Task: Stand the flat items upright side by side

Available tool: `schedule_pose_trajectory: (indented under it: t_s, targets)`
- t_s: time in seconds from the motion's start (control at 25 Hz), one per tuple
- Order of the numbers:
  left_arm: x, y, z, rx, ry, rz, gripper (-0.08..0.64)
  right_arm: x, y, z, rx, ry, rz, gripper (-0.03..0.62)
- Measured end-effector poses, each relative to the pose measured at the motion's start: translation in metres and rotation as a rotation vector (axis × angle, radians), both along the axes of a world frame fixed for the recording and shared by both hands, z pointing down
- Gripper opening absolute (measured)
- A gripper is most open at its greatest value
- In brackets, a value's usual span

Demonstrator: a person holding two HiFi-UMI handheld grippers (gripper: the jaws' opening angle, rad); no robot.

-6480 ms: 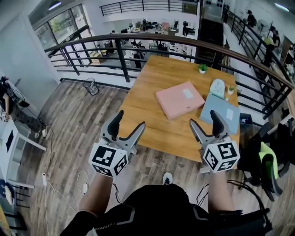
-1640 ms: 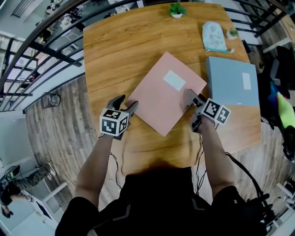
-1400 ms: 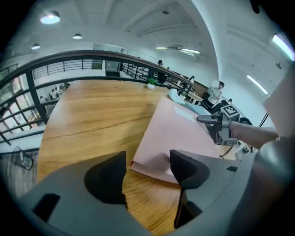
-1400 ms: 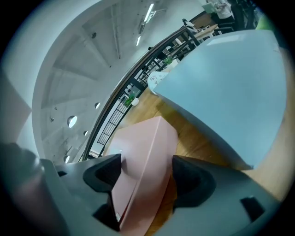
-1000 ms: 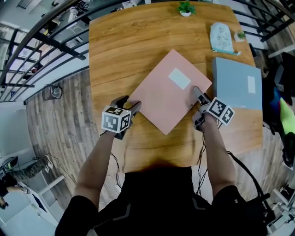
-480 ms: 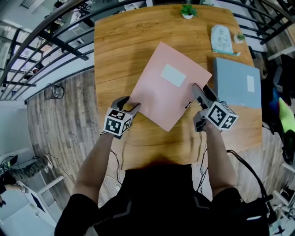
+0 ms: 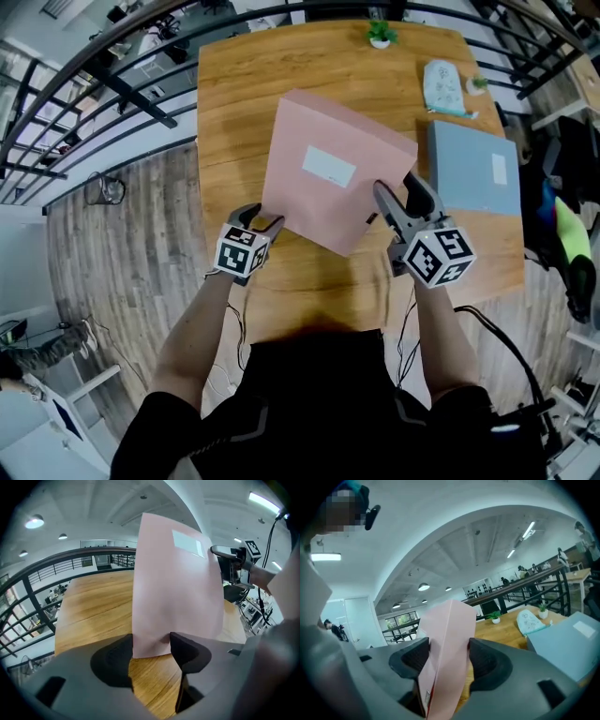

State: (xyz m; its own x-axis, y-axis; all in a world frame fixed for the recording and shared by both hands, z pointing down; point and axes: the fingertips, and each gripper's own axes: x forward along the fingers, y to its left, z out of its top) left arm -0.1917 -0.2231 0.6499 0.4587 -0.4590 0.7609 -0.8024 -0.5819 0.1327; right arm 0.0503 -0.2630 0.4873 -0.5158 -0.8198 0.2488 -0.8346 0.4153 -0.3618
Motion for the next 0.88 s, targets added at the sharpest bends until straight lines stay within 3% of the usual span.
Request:
schedule_pose_trajectory:
  t_s: [0.4,0.64,0.88]
  targets:
    - [-0.017,0.016,0.019,-0.014,-0.039,0.049,0.268,-0.051,0.063,-0.034,0.125,0.178,-0.124,0.265]
    - [-0.030,0.022,0.024,0.000,-0.051,0.014,0.268,-0.075,0.098,-0.035,0.136,0.242,-0.169,0.261]
    - [-0.035,0.026,0.017,0.017,-0.012,-0.022,0.268,-0.086,0.119,-0.034,0.124,0.286,-0.195,0.261]
